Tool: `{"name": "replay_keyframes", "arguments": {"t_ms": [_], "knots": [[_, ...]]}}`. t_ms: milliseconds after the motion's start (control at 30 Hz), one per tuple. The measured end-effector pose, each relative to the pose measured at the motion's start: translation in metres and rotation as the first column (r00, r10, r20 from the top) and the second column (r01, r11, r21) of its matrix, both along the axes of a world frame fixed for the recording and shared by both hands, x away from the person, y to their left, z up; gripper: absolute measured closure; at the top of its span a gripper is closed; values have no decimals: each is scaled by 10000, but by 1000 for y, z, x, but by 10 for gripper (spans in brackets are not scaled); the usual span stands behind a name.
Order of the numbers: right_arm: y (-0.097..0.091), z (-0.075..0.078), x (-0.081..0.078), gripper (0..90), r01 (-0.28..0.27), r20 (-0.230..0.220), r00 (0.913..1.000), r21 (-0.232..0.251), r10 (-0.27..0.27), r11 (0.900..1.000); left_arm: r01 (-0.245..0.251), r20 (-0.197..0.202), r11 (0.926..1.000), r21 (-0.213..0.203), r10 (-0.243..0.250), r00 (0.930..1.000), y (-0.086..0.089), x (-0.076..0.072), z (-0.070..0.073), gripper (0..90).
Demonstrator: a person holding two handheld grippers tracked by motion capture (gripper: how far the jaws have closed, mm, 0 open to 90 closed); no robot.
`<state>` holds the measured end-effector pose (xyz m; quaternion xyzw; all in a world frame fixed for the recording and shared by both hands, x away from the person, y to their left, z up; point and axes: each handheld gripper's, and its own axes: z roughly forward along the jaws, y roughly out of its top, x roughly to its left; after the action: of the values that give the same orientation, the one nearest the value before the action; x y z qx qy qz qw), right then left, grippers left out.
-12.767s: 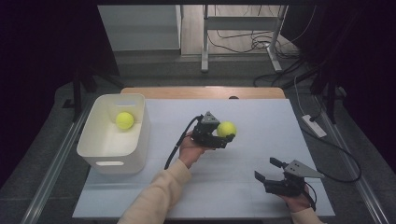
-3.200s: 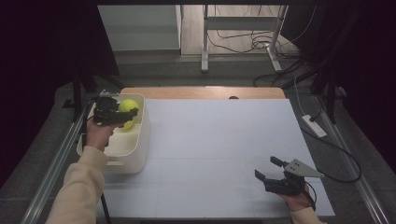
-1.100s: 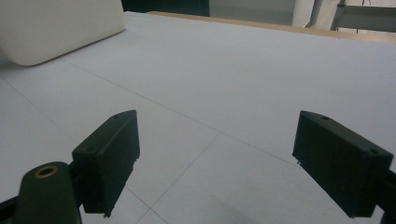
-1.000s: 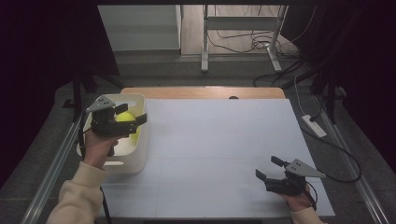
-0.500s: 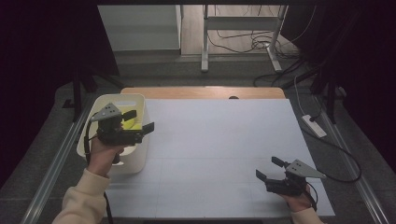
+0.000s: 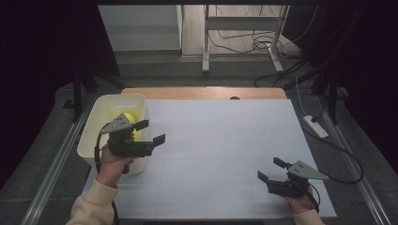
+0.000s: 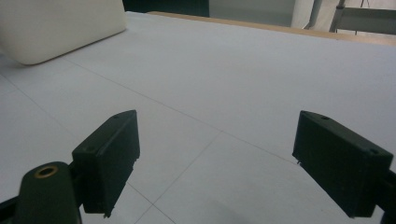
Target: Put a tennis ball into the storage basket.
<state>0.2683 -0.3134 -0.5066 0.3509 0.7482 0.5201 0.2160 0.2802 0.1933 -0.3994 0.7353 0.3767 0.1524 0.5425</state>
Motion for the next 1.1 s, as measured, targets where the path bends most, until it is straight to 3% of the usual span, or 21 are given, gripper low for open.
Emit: {"name": "replay_keyframes", "arguments": {"t_ms": [300,567,633,833,1100], "knots": [[0,1,-3,145,34,1,10000,21,-34,10000,542,241,9985,49,-543,9982,-15,-17,-15,125],[-1,0,-3,146,73,8,10000,14,-73,10000,589,451,9981,201,-597,9972,-19,-28,-32,131],[-1,0,-3,146,82,1,10000,13,-82,10000,479,674,9973,557,-516,9964,-21,-33,-34,133],[-1,1,-5,145,72,9,10000,-8,-72,10000,640,852,9967,497,-681,9940,-24,-47,-41,131],[-1,1,-5,146,77,26,10000,-13,-77,10000,742,633,9956,581,-778,9950,-20,-56,-66,132]]}}
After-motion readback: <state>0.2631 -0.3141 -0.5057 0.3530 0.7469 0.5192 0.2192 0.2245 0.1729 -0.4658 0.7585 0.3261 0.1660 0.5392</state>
